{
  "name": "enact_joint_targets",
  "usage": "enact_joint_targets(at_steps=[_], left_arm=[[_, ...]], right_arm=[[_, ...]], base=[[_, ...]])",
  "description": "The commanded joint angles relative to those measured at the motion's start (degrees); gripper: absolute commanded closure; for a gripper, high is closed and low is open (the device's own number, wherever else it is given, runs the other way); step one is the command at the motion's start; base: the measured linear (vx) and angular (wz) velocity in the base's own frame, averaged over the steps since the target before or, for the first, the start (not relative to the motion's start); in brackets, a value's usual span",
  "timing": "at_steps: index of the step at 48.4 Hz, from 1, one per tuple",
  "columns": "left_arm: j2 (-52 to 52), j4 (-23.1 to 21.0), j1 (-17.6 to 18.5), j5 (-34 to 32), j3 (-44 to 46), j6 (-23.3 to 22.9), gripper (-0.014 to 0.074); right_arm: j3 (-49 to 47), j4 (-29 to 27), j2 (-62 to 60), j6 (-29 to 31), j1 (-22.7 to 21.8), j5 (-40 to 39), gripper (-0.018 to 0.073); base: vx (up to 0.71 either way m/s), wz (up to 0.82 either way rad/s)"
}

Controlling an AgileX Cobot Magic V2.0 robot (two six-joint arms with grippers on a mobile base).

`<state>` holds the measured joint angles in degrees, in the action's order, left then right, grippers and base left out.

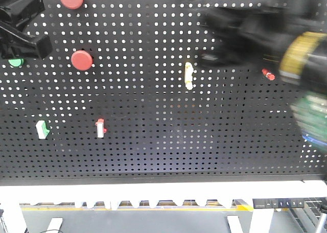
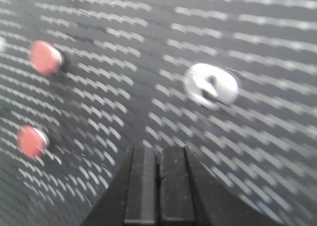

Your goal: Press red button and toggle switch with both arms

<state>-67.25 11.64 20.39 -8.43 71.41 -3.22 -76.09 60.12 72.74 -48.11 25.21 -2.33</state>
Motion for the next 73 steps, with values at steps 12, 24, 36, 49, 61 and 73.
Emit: enact_joint_targets(at_steps=[12,24,36,49,61,73], left_arm=[[1.49,-0.39,0.11,-3.84,1.47,-0.24,0.0594],[1.49,-0.39,0.11,-3.84,1.47,-0.24,0.0594],[1.81,-0.34,0.10,-3.98,-0.13,-0.24,0.0594],[14.80,-4.09,-5.84,0.62,-18.96,-0.24,0.0594],[33.45,-8.36,-17.63,0.68,-46.01,-0.24,0.0594],[55.57,-7.88,-22.08,0.44,-66.82,-0.24,0.0594]], right_arm=[[1.69,-0.20,-3.87,-0.33,-0.24,0.59,0.0559],[1.69,-0.20,-3.87,-0.32,-0.24,0.58,0.0559],[1.69,-0.20,-3.87,-0.32,-0.24,0.58,0.0559],[1.69,-0.20,-3.87,-0.32,-0.24,0.59,0.0559],[1.69,-0.20,-3.87,-0.32,-0.24,0.54,0.0559],[1.69,-0.20,-3.87,-0.32,-0.24,0.54,0.0559]], base=[[0.00,0.00],[0.00,0.00],[0.00,0.00],[0.00,0.00],[0.00,0.00],[0.00,0.00]])
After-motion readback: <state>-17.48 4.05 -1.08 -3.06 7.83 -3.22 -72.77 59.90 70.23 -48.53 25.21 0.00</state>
